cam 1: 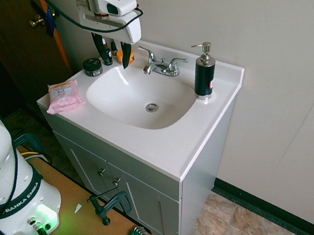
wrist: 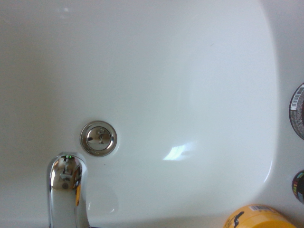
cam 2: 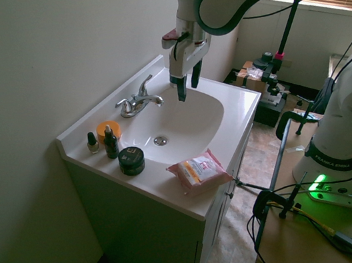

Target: Sanitize yourself

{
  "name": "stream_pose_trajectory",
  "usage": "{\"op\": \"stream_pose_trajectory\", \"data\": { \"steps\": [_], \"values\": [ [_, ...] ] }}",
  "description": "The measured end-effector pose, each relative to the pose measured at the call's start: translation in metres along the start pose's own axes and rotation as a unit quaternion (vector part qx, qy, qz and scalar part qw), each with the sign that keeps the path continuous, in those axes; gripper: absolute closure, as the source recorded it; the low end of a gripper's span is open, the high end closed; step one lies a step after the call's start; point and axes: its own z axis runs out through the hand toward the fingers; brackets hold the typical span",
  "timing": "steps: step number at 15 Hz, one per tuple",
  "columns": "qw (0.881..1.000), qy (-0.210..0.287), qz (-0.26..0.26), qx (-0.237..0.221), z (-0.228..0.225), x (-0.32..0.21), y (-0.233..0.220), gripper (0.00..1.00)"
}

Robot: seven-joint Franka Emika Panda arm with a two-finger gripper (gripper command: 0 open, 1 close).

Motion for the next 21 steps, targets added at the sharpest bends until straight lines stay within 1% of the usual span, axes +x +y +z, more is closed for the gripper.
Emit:
{"op": "stream_pose_trajectory", "data": {
  "steps": [3, 5, 6, 9, 11, 14, 21],
  "values": [
    [1.000, 0.003, 0.004, 0.002, -0.002, 0.002, -0.001, 0.00],
    [1.000, 0.021, 0.014, 0.015, -0.021, 0.018, -0.011, 0.00],
    [0.999, 0.031, 0.021, 0.025, -0.037, 0.034, -0.016, 1.00],
    [0.996, 0.050, 0.056, 0.045, -0.077, 0.096, -0.022, 1.00],
    [0.994, 0.054, 0.082, 0.050, -0.089, 0.135, -0.019, 1.00],
    [0.991, 0.057, 0.111, 0.052, -0.092, 0.174, -0.010, 1.00],
    [0.984, 0.054, 0.160, 0.048, -0.083, 0.237, 0.022, 1.00]
  ]
}}
